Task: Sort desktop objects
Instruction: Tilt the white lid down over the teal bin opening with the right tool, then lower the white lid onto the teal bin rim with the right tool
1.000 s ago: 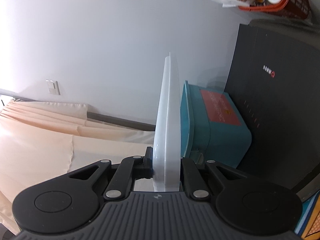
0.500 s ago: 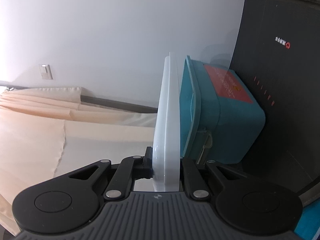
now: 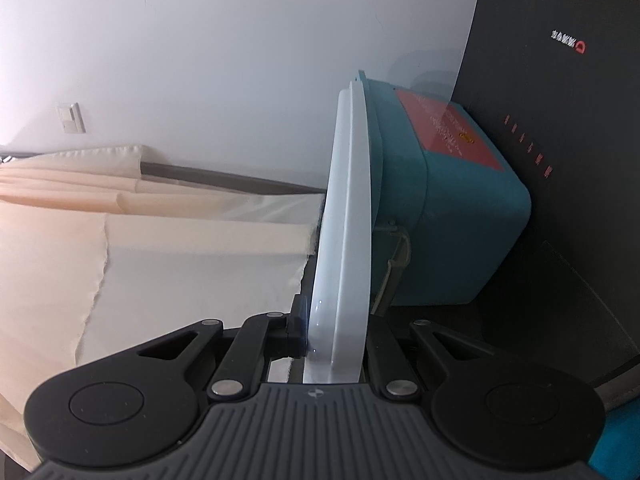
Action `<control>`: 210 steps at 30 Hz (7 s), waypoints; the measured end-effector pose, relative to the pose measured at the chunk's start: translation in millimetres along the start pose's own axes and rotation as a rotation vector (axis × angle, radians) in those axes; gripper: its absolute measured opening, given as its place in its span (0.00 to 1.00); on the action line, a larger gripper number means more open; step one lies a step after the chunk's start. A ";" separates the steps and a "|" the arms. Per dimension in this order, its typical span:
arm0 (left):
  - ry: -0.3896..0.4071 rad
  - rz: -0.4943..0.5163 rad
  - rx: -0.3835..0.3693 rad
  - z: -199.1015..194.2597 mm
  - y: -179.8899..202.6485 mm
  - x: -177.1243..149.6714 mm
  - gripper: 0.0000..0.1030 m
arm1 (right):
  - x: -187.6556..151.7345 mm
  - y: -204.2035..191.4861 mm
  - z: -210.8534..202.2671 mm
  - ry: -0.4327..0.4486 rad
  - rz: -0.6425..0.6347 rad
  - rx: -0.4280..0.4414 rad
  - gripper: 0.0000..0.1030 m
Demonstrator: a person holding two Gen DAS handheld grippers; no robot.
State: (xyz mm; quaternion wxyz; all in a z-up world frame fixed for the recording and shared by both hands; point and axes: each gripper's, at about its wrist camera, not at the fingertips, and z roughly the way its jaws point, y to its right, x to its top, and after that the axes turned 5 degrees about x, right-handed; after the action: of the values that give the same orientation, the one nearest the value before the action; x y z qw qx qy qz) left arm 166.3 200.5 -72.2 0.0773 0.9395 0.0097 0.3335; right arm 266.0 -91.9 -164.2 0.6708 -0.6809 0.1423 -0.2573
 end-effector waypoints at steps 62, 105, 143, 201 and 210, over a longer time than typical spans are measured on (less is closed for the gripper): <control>-0.039 -0.045 0.035 56.8 -1.0 22.0 0.77 | 48.8 8.0 40.7 -0.139 -0.005 -0.026 0.23; -0.110 0.027 -0.012 73.9 28.8 13.6 0.77 | 53.0 -8.4 48.0 -0.266 -0.114 -0.109 0.53; -0.030 -0.033 0.040 64.0 33.1 32.9 0.77 | 60.2 -14.9 20.4 -0.199 -0.204 -0.191 0.25; -0.019 -0.060 0.106 121.7 74.6 87.1 0.77 | 116.0 -25.9 60.6 -0.128 -0.439 -0.240 0.29; -0.038 -0.061 0.096 139.8 85.4 99.6 0.77 | 124.8 -19.2 63.5 -0.091 -0.406 -0.233 0.29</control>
State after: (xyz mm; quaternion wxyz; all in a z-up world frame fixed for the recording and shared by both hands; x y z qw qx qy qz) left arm 328.7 103.8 -104.0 0.0424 0.9475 0.0526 0.3124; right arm 400.7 -104.7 -123.3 0.5277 -0.7793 0.0009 -0.3380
